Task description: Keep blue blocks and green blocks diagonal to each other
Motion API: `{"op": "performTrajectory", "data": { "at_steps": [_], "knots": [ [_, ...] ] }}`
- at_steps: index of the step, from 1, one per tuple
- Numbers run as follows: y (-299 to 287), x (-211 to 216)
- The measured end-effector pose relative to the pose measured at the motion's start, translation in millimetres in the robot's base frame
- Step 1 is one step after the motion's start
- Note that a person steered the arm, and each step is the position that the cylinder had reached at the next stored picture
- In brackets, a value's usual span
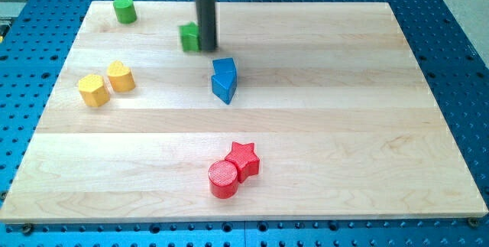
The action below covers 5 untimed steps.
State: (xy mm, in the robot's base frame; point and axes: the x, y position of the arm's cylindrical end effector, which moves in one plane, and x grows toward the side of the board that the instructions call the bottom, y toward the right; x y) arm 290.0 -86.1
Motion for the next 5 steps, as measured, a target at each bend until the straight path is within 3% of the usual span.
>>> {"op": "performTrajectory", "data": {
  "at_steps": [1,4,5],
  "knots": [
    [-54.3,-27.5],
    [-61.3,-31.2],
    [-30.7,-21.1]
  ]
}}
